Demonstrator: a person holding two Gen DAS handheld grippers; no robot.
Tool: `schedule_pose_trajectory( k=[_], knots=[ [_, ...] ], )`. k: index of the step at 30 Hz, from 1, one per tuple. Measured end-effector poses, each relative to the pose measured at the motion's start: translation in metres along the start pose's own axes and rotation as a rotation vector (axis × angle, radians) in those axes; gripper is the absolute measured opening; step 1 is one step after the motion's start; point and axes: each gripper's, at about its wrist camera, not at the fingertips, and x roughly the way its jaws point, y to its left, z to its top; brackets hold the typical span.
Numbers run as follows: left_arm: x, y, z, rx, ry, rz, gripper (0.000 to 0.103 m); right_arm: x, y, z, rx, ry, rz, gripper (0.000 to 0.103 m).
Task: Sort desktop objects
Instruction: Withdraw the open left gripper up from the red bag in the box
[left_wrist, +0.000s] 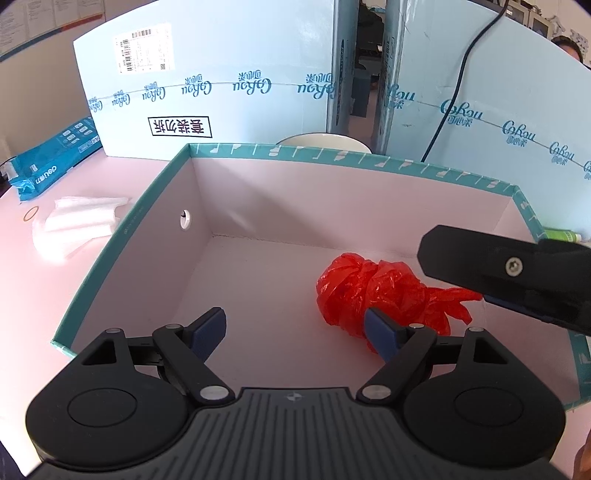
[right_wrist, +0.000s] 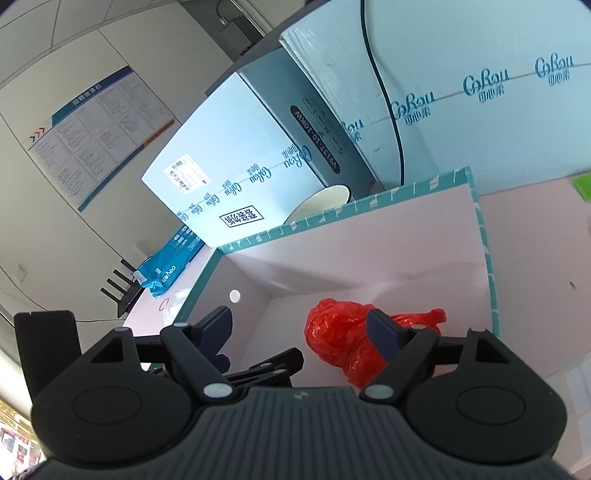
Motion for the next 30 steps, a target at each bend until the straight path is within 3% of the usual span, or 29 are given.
schedule_pose_trajectory(
  k=[7,10,30],
  knots=[
    [-0.005,-0.001,-0.001,-0.012,-0.015,0.011,0.080,-0.014,0.003,-0.004,-0.022,-0.066,0.008,0.083],
    [-0.006,-0.002,-0.001,-0.017,-0.017,0.009,0.081,-0.023,0.007,-0.008,-0.057,-0.117,-0.038,0.101],
    [-0.010,-0.026,-0.002,-0.049,-0.007,0.019,0.086,-0.056,-0.014,-0.008,-0.061,-0.209,-0.095,0.103]
  ],
)
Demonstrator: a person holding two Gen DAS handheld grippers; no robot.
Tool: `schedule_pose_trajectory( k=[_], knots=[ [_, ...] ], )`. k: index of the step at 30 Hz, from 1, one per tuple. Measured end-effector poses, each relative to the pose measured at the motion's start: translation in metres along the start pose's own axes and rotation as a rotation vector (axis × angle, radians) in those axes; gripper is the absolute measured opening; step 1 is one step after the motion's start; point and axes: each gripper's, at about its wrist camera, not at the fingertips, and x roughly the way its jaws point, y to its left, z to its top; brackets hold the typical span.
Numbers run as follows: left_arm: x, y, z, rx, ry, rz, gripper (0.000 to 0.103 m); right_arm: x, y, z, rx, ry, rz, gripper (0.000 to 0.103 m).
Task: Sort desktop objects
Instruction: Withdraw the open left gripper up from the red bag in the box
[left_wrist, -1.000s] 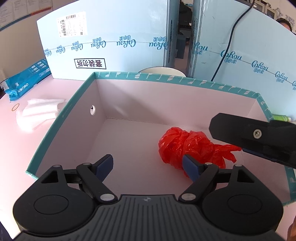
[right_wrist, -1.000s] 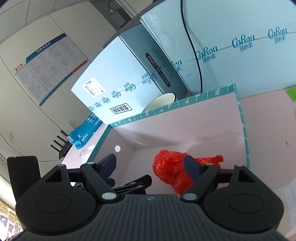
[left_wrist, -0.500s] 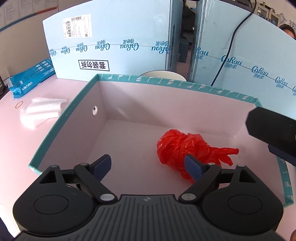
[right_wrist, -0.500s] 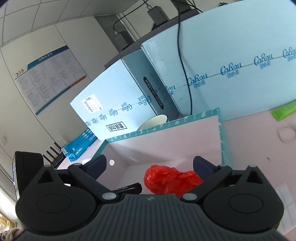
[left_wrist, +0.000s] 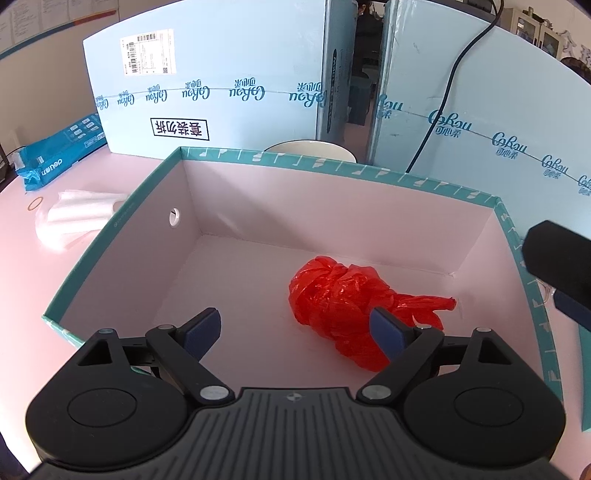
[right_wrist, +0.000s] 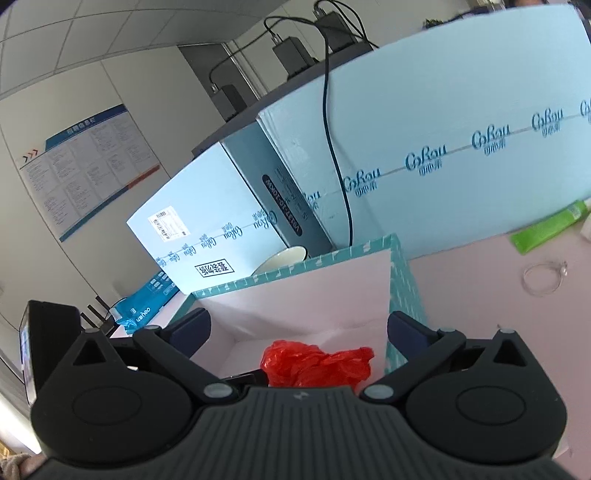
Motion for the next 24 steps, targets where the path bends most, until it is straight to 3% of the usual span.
schedule_pose_trajectory(
  k=[13,24],
  knots=[
    [-0.008,-0.003,0.001,-0.061,-0.002,0.043,0.088,-0.011,-0.011,0.003,0.011,-0.008,0.018,0.103],
    [-0.022,-0.021,-0.002,-0.063,-0.030,0.017,0.089,-0.029,-0.025,0.002,0.025,-0.021,-0.003,0.103]
  ],
)
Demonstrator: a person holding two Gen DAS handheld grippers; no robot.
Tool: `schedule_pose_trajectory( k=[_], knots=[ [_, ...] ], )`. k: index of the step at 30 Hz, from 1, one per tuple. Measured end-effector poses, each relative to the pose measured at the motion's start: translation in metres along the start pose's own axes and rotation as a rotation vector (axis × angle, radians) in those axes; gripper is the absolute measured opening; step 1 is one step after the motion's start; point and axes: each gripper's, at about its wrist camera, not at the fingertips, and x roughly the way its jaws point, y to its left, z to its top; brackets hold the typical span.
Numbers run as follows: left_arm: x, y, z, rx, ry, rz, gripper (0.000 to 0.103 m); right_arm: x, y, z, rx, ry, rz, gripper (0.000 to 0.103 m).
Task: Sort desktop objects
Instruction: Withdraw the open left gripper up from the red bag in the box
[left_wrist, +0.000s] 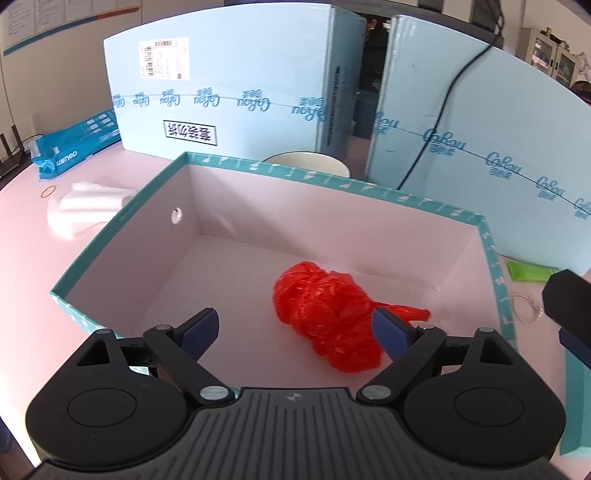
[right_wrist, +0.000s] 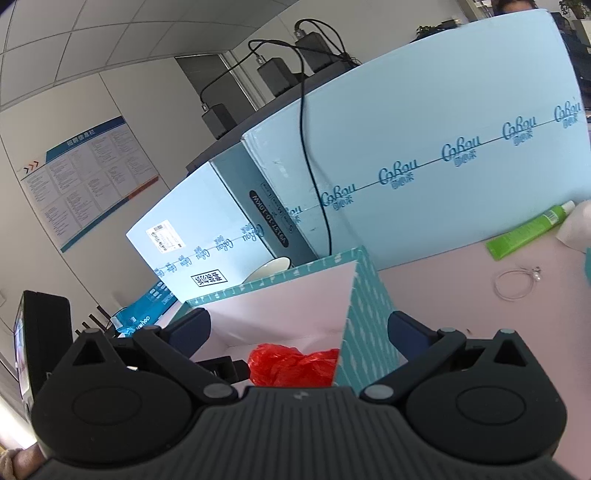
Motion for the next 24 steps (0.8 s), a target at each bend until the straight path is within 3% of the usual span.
schedule_pose_trajectory(
  k=[24],
  knots=[
    [-0.019,-0.045,-0.010,-0.008,-0.033,-0.033,0.089,-0.033,-0.041,0.007,0.045,0.000,-0.058,0.103]
  ],
)
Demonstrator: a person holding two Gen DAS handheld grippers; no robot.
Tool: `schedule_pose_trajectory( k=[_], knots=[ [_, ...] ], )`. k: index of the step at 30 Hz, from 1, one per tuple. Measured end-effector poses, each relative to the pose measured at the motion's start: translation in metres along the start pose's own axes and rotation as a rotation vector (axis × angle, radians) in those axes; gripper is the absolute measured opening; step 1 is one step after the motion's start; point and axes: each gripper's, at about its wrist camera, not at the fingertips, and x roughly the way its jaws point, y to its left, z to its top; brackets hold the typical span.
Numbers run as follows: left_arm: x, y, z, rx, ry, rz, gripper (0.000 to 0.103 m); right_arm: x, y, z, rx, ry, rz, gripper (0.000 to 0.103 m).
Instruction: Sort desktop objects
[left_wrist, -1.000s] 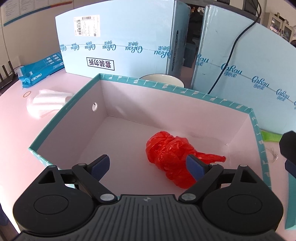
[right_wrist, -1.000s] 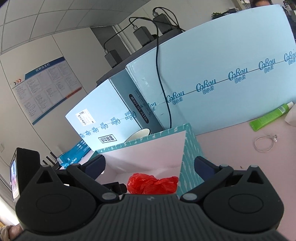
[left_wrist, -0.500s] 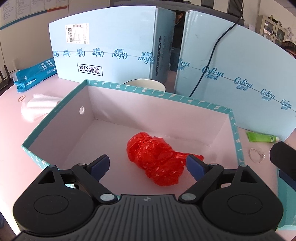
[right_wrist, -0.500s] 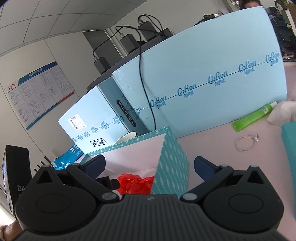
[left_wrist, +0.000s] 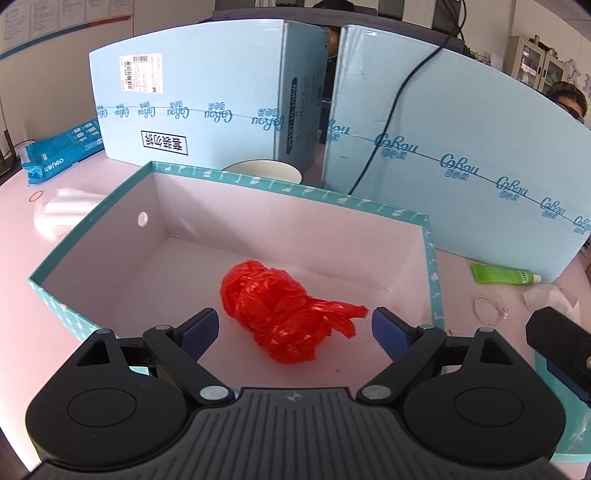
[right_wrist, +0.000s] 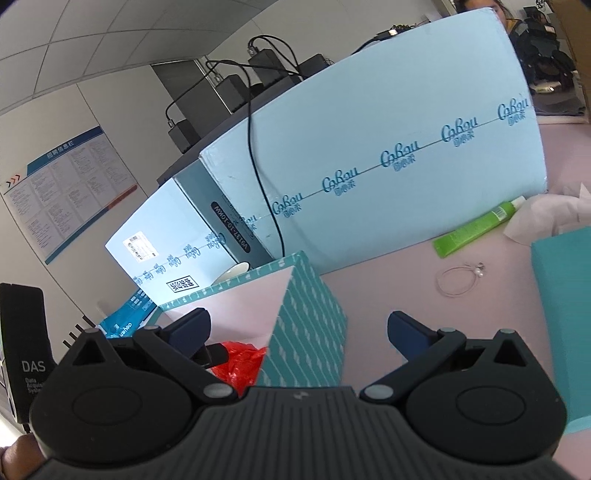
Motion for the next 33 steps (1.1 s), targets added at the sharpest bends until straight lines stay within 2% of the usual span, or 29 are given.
schedule_pose_trajectory(
  k=[8,19,24,33],
  knots=[
    [-0.001,-0.018,-0.003,0.007,-0.003,-0.004,0.089,-0.007,-0.017,0.004,0.016,0.007,-0.016,0.103],
    [-0.007,-0.047,-0.007,0.054,-0.038,-0.019,0.089,-0.015,-0.040,0.006,0.076,0.065,-0.030,0.103],
    [-0.014,-0.062,-0.010,0.083,-0.078,-0.051,0.089,-0.024,-0.049,0.004,0.098,0.064,-0.052,0.103],
    [-0.019,-0.084,-0.019,0.148,-0.090,-0.093,0.089,-0.038,-0.060,0.002,0.121,0.051,-0.091,0.103]
  ],
)
